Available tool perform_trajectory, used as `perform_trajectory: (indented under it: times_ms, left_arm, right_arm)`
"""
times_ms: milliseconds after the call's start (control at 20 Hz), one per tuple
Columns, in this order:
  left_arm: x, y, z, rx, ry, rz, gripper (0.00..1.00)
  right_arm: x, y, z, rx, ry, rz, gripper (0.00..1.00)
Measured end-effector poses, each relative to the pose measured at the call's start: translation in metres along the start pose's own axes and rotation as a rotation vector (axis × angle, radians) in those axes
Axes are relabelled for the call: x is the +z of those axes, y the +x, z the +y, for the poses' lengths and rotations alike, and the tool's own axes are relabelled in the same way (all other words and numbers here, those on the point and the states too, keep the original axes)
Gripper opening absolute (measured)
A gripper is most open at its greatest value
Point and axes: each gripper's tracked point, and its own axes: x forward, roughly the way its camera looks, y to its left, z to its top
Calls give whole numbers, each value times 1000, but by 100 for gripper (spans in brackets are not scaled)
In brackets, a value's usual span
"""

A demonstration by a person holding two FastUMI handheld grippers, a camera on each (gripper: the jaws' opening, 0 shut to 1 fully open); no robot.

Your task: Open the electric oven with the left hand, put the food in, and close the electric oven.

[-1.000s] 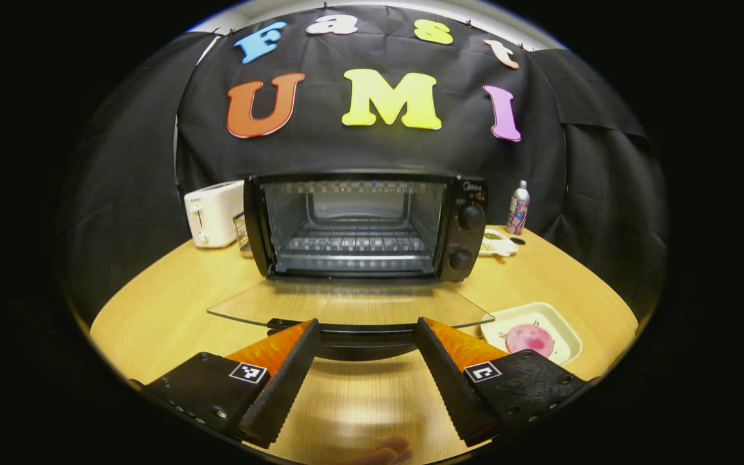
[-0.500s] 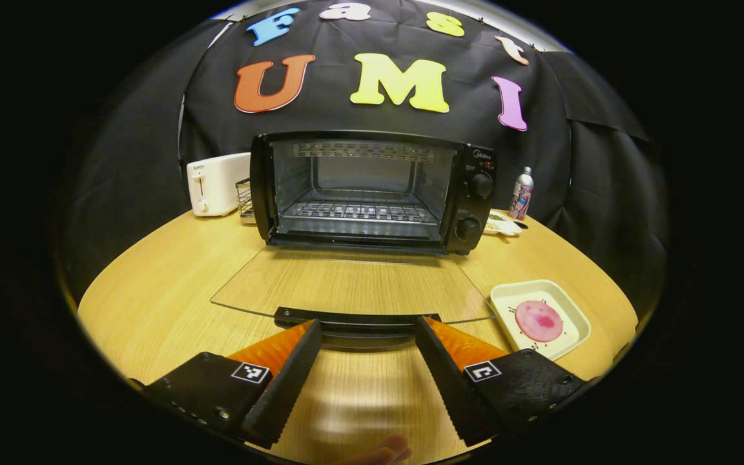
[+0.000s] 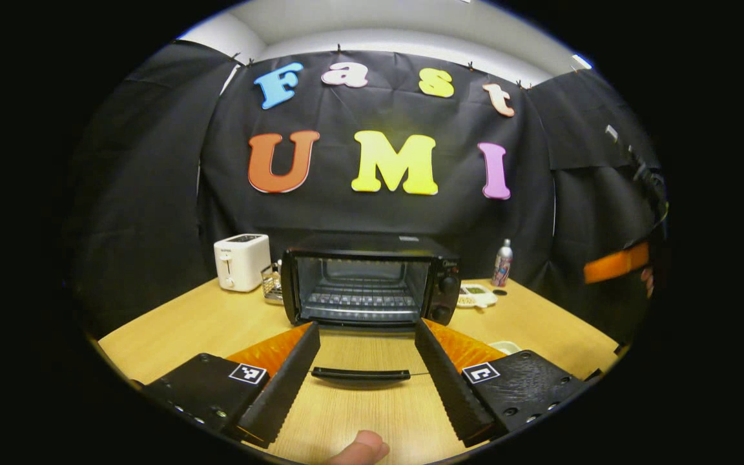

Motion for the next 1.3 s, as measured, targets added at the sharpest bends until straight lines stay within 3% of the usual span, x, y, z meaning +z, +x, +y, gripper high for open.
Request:
perform_trajectory:
  times_ms: [100, 250, 550, 650, 700, 750, 800, 850, 900, 1100, 1300]
  left_arm:
    - [30, -15, 4, 18, -19, -62, 94]
    - [63, -33, 14, 43, -31, -124, 94]
    - [83, -47, 30, 98, 26, -151, 95]
    - [80, -46, 31, 111, 37, -140, 95]
    - [78, -46, 30, 108, 33, -132, 84]
    - [76, -45, 30, 106, 26, -124, 95]
    - [74, -45, 32, 108, 18, -116, 95]
    - [72, -44, 32, 111, 13, -107, 84]
    - [68, -44, 33, 109, 16, -91, 95]
    - [54, -43, 37, 121, 10, -46, 95]
    - [56, -47, 36, 121, -12, -43, 95]
  right_arm:
    - [-25, 39, 3, 36, 43, 168, 100]
    - [-59, 87, 7, 85, 100, 355, 92]
    - [-101, 121, 23, 180, 255, 684, 77]
    - [-100, 130, 24, 189, 249, 695, 70]
    - [-101, 133, 25, 196, 254, 703, 53]
    - [-103, 132, 28, 218, 263, 725, 45]
    - [-108, 133, 31, 233, 284, 752, 38]
    - [-112, 134, 31, 250, 301, 775, 25]
    - [-112, 136, 27, 253, 297, 763, 18]
    - [-113, 136, 20, 320, 329, 759, 2]
    - [-114, 133, 21, 404, 434, 726, 2]
